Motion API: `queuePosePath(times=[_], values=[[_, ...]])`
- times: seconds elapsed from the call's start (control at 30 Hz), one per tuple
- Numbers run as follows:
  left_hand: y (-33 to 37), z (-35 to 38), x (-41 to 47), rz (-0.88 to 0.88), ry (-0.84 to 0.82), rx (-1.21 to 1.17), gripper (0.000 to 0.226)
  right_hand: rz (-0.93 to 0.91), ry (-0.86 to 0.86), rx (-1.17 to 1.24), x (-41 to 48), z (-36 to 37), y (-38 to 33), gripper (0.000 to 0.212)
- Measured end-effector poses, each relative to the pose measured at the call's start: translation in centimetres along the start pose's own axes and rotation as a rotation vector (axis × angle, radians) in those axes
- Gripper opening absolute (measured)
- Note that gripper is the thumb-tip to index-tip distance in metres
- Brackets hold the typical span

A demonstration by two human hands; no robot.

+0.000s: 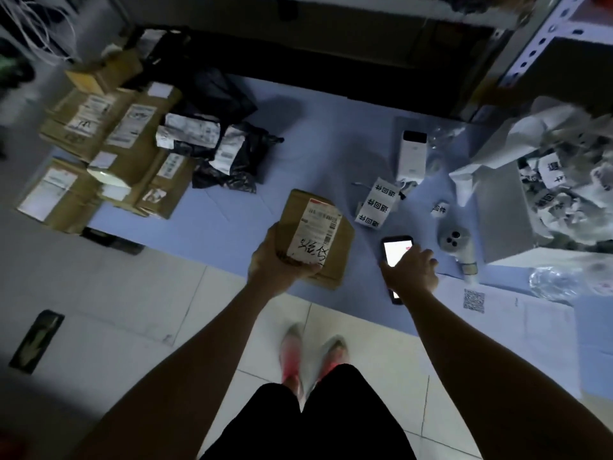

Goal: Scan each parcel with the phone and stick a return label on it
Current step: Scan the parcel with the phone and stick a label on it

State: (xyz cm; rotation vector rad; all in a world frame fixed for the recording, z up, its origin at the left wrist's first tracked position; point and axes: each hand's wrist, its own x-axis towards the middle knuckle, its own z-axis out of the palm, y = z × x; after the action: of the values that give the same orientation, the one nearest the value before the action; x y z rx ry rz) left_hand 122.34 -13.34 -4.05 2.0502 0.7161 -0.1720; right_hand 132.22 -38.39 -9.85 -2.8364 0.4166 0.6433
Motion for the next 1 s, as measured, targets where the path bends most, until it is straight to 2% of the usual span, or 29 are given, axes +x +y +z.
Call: queuePosePath(times=[0.17,0.23,0.3,0.37,0.43,0.53,0.6,0.7,1.0], values=[[-0.4,0.8,-0.4,0.018,0.07,-0.016,0.099,0.019,0.024,0.108,0.5,0.2,0.7,0.086],[-0.4,1.0,-0.3,0.022,0.085,0.008,0.101,0.059,0.042,0.261,0.5,-0.6,0.6,0.087],[-0.2,1.3,-0.3,0.023,0.1,0.046,0.105,0.066,0.097,0.459,0.0,-2.0,0.1,0.078],[0.3,1.6,-0.2,0.029,0.103,0.093,0.111,-0.008,0.09,0.62,-0.8,-3.9,-0.7,0.07],[1.2,1.9,0.1,0.044,0.08,0.14,0.118,-0.143,-0.005,0.676,-1.8,-6.3,-1.9,0.066],[2.8,2.3,0.8,0.07,0.043,0.183,0.117,-0.384,-0.1,0.465,-3.4,-9.8,-3.0,0.058],[3.7,2.4,1.1,0.075,0.035,0.221,0.117,-0.463,-0.131,0.265,-4.7,-11.4,-3.3,0.058],[4.0,2.5,1.4,0.096,0.031,0.247,0.118,-0.462,-0.135,0.098,-6.2,-12.6,-3.0,0.054],[2.7,1.8,1.9,0.104,0.007,0.177,0.119,-0.386,-0.138,0.093,-8.7,-13.5,-2.3,0.037]])
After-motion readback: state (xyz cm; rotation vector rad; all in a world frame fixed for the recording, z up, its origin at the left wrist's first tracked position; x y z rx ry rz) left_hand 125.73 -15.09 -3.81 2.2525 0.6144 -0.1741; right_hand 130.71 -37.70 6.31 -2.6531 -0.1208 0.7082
